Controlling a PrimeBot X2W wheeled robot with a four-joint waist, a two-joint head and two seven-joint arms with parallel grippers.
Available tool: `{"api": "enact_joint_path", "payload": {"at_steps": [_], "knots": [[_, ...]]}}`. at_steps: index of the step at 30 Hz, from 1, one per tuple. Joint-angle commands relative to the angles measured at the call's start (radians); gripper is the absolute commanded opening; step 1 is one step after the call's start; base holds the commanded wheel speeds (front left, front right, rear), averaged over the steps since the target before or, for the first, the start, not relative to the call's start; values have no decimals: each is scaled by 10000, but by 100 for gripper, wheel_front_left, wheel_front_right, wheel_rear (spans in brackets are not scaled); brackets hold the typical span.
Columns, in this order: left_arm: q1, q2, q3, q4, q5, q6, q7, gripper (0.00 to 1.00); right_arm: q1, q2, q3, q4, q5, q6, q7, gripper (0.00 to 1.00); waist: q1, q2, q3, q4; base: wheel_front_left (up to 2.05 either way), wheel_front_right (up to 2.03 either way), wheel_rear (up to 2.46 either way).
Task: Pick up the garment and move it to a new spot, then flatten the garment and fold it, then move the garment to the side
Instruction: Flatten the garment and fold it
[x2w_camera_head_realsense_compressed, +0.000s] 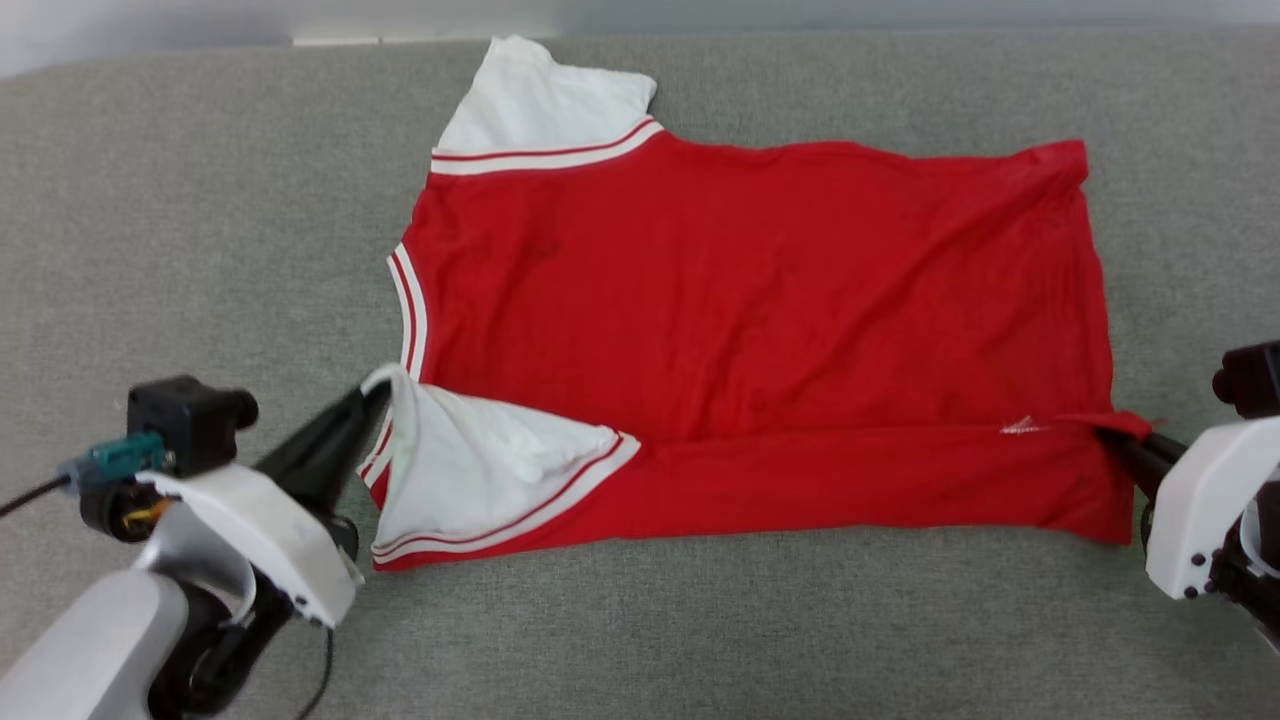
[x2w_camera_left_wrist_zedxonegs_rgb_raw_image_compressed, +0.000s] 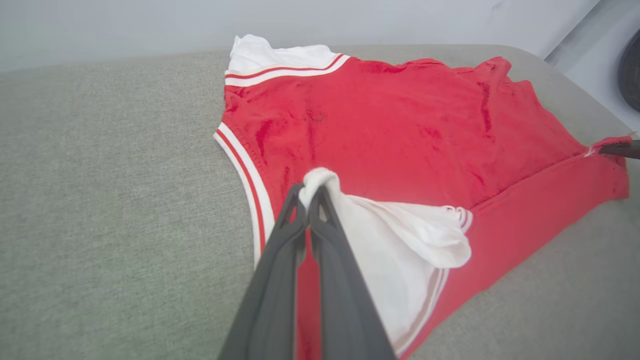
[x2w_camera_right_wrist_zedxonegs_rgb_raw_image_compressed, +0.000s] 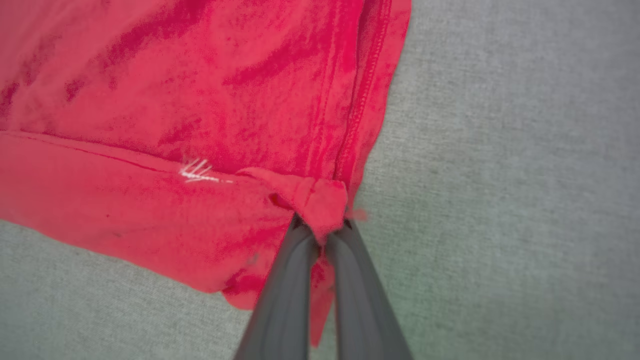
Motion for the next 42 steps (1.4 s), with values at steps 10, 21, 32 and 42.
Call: {"api": "enact_joint_path", "payload": {"at_steps": [10,21,32,42], "knots": [[-1621,-972,-680,2628,854,-465,-419,74,-1108,-89,735,1052,-547,-8,-122,28,-2,0,756,113,0,0,0],[-1303,-1674,-734,3847,619,-543,-1259,100,-881,29,717,1221,-659,-9,-710,100,-2,0,-242,167,0,0,0],[674,-1310,-832,2365,198,518,-766,100,807,833,-662,514,-783,-8,81,100,-2,0,-1278,142,0,0,0],[1863,-958,-747,1155,-59,1335,-426,100,2090,1871,-1570,-742,-1391,-8,684,100,-2,0,-1305,-26,0,0,0]]}}
